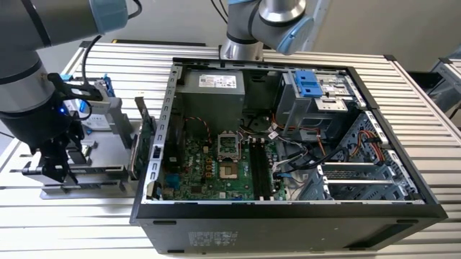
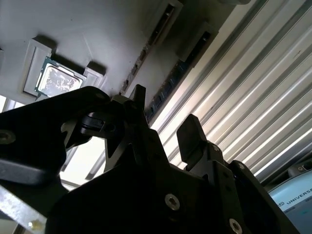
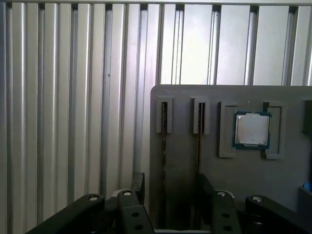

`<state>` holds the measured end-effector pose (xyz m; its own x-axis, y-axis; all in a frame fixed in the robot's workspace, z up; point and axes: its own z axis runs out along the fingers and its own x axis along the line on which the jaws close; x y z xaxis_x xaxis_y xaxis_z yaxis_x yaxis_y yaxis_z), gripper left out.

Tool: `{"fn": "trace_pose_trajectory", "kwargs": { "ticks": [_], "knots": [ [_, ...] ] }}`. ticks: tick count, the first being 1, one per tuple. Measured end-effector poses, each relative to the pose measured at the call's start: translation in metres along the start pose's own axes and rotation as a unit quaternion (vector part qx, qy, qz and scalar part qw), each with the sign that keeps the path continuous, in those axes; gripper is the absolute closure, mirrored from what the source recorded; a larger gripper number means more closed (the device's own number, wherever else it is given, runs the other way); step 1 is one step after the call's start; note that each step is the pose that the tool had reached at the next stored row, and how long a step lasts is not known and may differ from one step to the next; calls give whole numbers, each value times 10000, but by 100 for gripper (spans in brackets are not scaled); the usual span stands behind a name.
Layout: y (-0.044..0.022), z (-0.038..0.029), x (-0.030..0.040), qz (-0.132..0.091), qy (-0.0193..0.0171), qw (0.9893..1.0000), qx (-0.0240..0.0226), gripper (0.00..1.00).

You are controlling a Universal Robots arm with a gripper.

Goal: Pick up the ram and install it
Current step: 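Pick up the ram and move it above insertion slot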

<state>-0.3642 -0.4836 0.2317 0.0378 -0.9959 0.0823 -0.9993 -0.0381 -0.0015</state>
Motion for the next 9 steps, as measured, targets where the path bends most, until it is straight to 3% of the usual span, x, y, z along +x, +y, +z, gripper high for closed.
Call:
{"fn": "trace_pose_trajectory", "kwargs": {
  "ticks": [9],
  "knots": [
    [2, 85, -7, 0, 0, 10000, 1, 0]
  ]
}}
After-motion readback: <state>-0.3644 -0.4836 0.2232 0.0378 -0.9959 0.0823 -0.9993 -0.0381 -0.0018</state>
